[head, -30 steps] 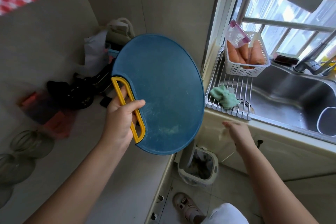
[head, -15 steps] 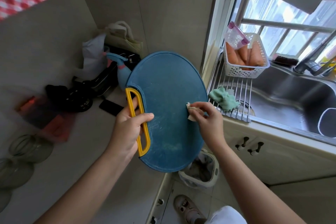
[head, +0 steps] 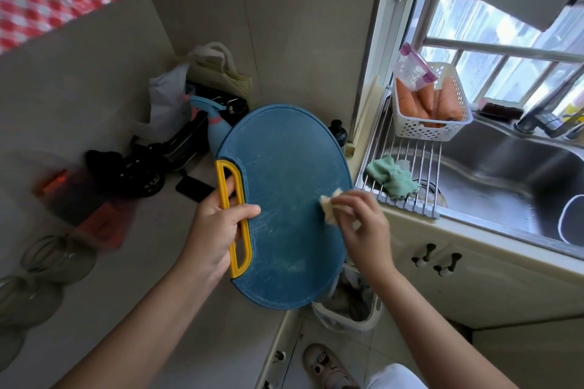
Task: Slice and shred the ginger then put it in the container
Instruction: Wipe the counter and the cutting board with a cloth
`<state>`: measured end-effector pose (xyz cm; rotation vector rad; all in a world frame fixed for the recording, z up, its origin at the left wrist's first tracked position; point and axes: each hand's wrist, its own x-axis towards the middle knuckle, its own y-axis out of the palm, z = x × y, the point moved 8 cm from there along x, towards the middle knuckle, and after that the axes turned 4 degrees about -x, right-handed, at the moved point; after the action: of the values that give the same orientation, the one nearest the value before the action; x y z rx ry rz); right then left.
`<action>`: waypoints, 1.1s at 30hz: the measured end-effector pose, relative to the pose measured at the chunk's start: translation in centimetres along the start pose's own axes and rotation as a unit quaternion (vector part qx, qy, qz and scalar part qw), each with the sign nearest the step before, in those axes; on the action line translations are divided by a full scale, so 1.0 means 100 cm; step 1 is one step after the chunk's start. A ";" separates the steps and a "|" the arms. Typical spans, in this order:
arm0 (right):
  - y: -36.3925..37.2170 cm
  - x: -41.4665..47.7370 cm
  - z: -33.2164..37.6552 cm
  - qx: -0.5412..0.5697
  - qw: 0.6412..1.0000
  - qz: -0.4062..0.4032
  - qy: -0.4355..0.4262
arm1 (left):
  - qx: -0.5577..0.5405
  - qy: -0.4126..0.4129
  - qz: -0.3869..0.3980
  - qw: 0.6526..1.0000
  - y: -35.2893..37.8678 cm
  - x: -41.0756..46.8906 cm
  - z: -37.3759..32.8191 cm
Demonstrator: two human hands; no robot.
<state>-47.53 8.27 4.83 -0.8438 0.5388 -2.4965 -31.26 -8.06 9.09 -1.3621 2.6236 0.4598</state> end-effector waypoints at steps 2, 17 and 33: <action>0.013 -0.004 0.000 -0.020 0.999 0.039 -0.020 | -0.005 -0.014 -0.007 1.000 -0.004 0.001 0.002; 0.028 0.041 -0.119 0.057 0.909 0.070 0.407 | -0.057 -0.106 -0.097 0.988 -0.126 -0.005 0.013; 0.092 0.095 -0.081 -0.139 0.953 0.130 0.237 | -0.167 -0.125 -0.182 0.961 -0.186 -0.043 0.029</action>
<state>-56.90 -2.59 -1.25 -0.2261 1.1056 -2.4005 -13.57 -13.81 3.77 -1.7080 2.0955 0.9769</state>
